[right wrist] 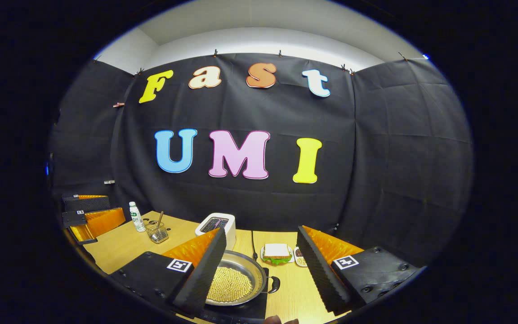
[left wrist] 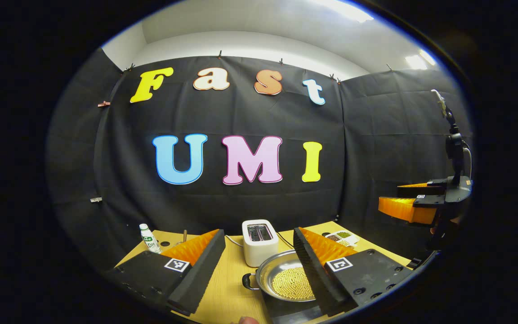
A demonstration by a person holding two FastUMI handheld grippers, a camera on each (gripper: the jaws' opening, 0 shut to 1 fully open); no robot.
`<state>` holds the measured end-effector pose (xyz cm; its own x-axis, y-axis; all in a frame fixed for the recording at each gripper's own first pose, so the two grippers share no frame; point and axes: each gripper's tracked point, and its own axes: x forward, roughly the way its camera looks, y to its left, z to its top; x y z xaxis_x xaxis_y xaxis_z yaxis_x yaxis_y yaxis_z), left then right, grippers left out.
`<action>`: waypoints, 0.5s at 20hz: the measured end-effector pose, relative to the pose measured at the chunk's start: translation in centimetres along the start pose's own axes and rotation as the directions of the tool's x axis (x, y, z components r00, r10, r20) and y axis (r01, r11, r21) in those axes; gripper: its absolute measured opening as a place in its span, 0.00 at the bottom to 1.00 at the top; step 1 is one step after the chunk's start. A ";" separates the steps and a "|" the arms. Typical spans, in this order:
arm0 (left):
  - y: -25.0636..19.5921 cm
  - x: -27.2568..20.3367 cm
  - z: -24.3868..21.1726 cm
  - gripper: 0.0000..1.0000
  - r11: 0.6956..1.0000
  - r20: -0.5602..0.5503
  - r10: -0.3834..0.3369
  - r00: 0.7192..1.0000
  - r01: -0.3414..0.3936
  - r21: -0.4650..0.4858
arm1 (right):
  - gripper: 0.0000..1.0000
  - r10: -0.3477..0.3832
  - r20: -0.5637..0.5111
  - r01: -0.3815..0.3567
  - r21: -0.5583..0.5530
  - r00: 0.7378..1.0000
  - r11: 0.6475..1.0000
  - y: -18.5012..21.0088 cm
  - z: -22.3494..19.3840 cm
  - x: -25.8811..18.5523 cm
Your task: First push the handle of the pot to place it horizontally, then grasp the pot with both hands and set it on the induction cooktop.
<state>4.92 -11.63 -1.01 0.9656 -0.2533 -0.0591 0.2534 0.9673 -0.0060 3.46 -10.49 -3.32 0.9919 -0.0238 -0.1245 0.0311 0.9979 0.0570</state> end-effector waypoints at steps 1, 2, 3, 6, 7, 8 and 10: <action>0.2 0.0 -0.1 0.95 1.000 -0.002 0.002 1.000 -0.002 0.003 | 0.98 -0.007 0.005 0.007 -0.003 1.000 1.000 0.1 0.2 0.0; 0.3 0.0 0.0 0.95 1.000 -0.006 0.002 1.000 -0.002 0.006 | 0.97 -0.017 0.005 0.017 -0.002 1.000 1.000 0.1 0.2 0.0; 0.3 0.2 0.0 0.95 1.000 -0.005 0.003 1.000 -0.003 0.009 | 0.97 -0.015 0.010 0.015 -0.001 1.000 1.000 0.3 0.4 -0.1; 0.2 0.1 0.2 0.97 1.000 -0.002 -0.002 1.000 0.002 0.009 | 0.97 -0.014 0.032 0.014 -0.015 0.999 1.000 0.9 0.9 -0.1; 0.0 0.1 0.2 0.97 1.000 -0.002 -0.007 1.000 0.007 0.009 | 0.97 -0.014 0.032 0.015 -0.015 0.999 1.000 1.0 1.0 -0.1; 0.0 0.1 0.1 0.95 1.000 -0.003 -0.010 1.000 0.010 0.011 | 0.97 -0.015 0.030 0.016 -0.015 0.999 1.000 1.0 0.9 0.0; 0.0 0.1 0.1 0.95 1.000 -0.007 -0.012 1.000 0.012 0.014 | 0.97 -0.015 0.033 0.016 -0.018 0.999 1.000 1.3 1.0 0.4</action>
<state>5.03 -11.65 -0.94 0.9620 -0.2651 -0.0659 0.2662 0.9639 0.0075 4.02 -9.29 -2.29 0.9948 -0.0410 -0.0929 0.0447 0.9983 0.0375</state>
